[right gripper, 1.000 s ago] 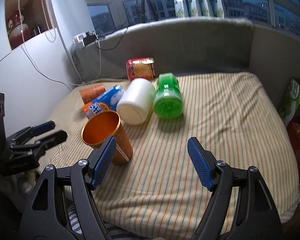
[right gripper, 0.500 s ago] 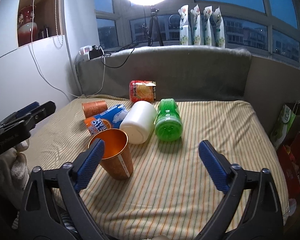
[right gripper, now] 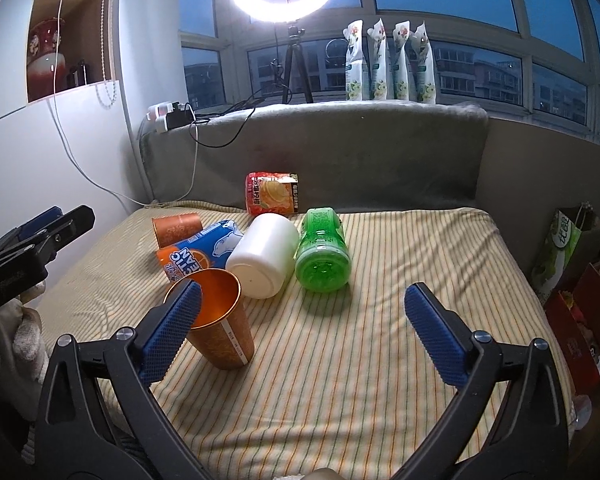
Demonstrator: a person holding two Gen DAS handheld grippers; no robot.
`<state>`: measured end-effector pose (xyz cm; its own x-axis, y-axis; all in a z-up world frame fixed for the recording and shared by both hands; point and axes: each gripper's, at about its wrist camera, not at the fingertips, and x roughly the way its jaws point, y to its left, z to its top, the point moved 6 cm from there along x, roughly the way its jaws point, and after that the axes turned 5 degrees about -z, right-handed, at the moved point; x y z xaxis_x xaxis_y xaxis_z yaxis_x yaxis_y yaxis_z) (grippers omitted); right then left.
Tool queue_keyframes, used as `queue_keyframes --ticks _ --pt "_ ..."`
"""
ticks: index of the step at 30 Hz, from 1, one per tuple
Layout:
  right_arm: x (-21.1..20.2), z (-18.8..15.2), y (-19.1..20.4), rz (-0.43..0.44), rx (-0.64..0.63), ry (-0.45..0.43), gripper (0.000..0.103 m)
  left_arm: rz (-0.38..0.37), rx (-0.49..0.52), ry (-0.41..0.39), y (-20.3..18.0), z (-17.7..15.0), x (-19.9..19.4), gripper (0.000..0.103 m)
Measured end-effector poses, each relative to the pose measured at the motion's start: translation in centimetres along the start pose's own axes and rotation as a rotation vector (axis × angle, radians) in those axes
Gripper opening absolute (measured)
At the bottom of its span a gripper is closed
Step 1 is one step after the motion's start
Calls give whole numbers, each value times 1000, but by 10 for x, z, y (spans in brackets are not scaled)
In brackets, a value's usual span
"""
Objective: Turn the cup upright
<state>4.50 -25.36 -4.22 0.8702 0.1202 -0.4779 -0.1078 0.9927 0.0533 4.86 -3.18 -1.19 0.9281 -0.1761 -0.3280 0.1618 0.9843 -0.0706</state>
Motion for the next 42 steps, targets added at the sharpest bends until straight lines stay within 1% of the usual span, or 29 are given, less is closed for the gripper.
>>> queue_keyframes --ticks 26,30,32,34,36,42 --pt "2 -3 -5 -4 6 11 103 0 4 13 -4 -4 2 94" --pt "3 -3 -5 -4 8 13 103 -28 -10 32 -4 -6 5 94" --pt "3 -3 -6 -4 7 12 103 -26 -8 33 -4 -6 5 94" --pt "3 -3 -5 -4 8 13 103 -13 -10 16 -3 -5 4 94" --pt "3 -3 -6 -4 7 13 103 -24 -8 19 -3 -4 4 94" --pt "3 -4 -6 -3 8 14 103 -15 -4 24 -1 -5 5 94"
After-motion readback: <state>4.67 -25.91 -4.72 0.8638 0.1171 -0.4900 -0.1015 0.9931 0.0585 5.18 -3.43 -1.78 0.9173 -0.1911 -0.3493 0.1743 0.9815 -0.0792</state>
